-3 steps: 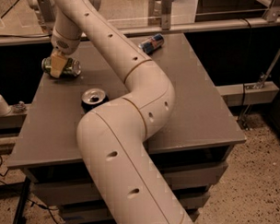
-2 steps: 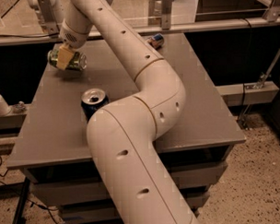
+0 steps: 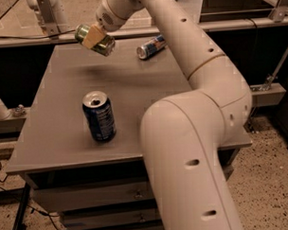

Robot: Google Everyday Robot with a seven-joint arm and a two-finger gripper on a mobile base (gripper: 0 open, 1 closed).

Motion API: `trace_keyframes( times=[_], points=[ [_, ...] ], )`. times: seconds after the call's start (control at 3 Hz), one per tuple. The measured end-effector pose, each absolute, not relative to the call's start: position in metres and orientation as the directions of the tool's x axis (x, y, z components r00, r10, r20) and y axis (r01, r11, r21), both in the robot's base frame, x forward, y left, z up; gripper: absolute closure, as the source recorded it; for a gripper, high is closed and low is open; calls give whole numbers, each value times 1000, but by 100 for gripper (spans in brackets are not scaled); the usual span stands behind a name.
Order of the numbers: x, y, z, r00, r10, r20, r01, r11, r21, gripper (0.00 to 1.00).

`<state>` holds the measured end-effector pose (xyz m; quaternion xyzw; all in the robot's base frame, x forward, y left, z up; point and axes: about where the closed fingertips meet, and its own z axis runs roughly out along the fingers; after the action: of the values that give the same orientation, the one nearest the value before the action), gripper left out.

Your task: Place green can upright

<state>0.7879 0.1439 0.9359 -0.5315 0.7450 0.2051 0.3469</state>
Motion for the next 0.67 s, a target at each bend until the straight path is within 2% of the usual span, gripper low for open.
trace_keyframes(
  times=[0.33, 0.67],
  points=[
    [771, 88, 980, -198, -512, -836, -900, 433, -52, 100],
    [735, 58, 1025, -127, -388, -913, -882, 466, -75, 100]
  ],
)
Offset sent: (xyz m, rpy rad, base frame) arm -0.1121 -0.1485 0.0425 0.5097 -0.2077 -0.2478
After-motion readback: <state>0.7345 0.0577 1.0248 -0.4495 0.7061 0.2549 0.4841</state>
